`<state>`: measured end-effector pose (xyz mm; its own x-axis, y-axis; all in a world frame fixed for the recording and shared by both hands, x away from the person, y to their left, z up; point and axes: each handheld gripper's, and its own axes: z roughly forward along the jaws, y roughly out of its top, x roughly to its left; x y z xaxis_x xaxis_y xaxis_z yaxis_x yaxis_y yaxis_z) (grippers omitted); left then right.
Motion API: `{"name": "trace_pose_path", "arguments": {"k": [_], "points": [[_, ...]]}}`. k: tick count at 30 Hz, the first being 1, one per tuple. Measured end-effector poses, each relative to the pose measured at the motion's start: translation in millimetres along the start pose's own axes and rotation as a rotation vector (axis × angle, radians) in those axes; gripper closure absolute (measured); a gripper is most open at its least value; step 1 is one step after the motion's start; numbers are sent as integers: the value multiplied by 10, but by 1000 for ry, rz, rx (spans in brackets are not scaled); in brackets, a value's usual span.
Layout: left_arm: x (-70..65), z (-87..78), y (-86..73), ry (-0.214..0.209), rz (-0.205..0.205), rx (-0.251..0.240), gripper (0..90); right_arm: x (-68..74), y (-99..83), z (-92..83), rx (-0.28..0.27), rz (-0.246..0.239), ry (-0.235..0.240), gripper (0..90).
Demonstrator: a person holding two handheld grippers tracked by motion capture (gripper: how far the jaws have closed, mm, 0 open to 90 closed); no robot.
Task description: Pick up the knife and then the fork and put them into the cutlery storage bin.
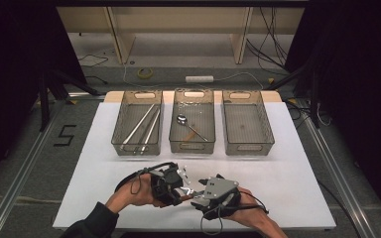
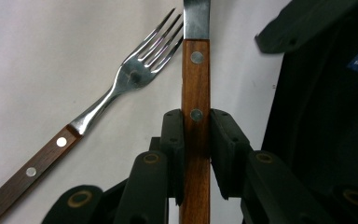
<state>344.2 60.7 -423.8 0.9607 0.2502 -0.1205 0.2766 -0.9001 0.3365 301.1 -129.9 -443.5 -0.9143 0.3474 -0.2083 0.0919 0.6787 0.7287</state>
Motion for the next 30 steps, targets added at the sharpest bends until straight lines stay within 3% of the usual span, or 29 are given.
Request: {"name": "trace_pose_path", "arguments": {"k": [7,13,16,25,30], "points": [[-35,18,48,-16,10,12,757,134,22,73,38,-126,-26,369],[-69,22,79,-26,11,24,757,203,20,128,66,-198,-34,445],[-79,23,92,-33,13,36,757,213,18,153,103,-274,-48,482],[-96,27,119,-47,17,40,757,299,31,200,111,-334,-67,610],[-117,18,135,-53,20,42,757,328,33,215,111,-353,-53,663]]}}
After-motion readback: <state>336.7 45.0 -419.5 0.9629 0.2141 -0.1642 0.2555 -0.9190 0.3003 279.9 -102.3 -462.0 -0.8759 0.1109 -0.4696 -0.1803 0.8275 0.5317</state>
